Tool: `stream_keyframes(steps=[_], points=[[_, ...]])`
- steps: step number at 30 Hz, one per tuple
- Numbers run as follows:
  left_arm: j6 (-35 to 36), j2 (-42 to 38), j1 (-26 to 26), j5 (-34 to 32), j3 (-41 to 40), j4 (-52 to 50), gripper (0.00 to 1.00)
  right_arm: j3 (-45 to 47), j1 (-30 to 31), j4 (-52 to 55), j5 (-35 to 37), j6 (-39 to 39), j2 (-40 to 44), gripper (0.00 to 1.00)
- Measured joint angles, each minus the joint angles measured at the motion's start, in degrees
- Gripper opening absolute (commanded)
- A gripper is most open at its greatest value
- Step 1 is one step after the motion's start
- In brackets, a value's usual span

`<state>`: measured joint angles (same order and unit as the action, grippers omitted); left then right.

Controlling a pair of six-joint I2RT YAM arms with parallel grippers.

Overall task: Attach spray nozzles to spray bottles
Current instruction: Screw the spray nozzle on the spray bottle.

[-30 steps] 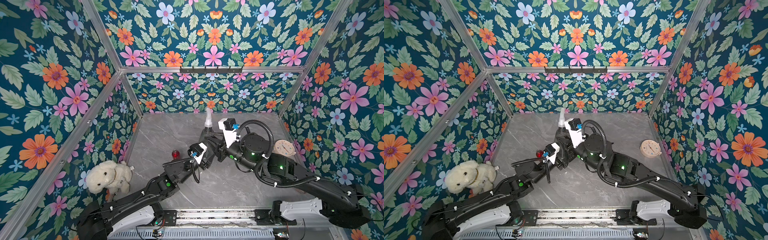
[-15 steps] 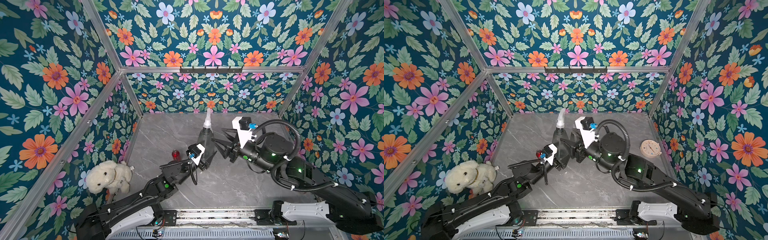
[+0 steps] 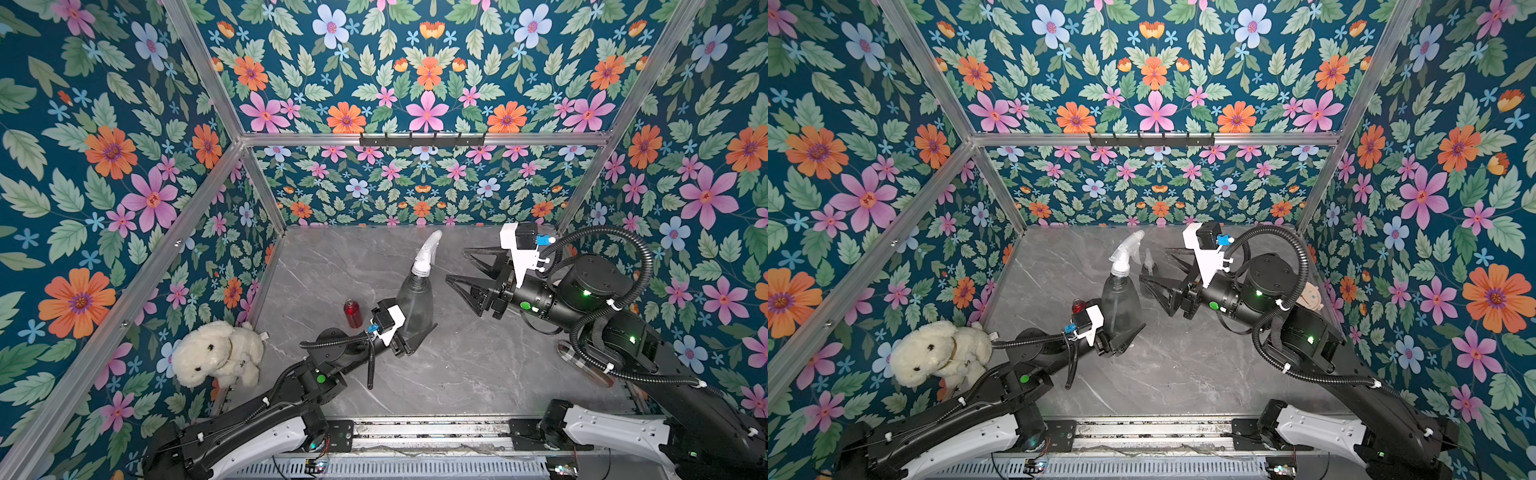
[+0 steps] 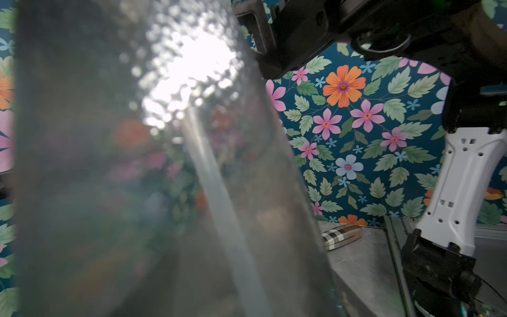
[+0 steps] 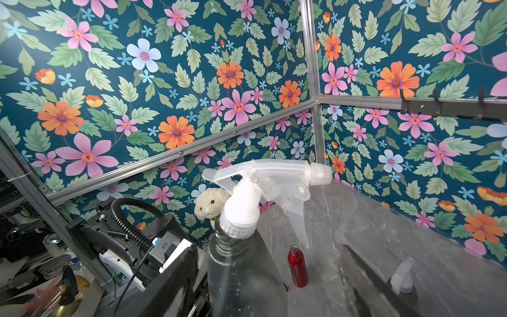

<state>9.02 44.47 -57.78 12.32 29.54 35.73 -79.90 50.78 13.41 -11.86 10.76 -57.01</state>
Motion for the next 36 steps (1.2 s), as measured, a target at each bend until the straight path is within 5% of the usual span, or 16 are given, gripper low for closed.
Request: stream_keyframes(steps=[7,12,21,30,36], points=[[-1.3,-0.1,0.1,9.5,1.4,-3.5,0.00,-0.9,-12.2,-2.9,-16.5,5.2,-1.9,0.98],[-2.8,-0.1,0.8,14.5,1.4,-4.1,0.00,-4.8,-13.2,-2.4,-27.3,5.8,-6.1,0.97],[-4.5,0.0,2.1,14.6,1.2,-3.8,0.00,-6.4,-12.2,-0.6,-34.9,6.8,-8.5,0.60],[-4.5,0.5,2.7,13.1,1.1,-2.7,0.00,-10.4,-8.5,6.8,-30.2,3.3,-9.4,0.01],[-3.7,1.9,2.8,12.6,2.7,-3.8,0.00,-19.6,-7.1,17.5,-25.0,0.4,-13.0,0.00]])
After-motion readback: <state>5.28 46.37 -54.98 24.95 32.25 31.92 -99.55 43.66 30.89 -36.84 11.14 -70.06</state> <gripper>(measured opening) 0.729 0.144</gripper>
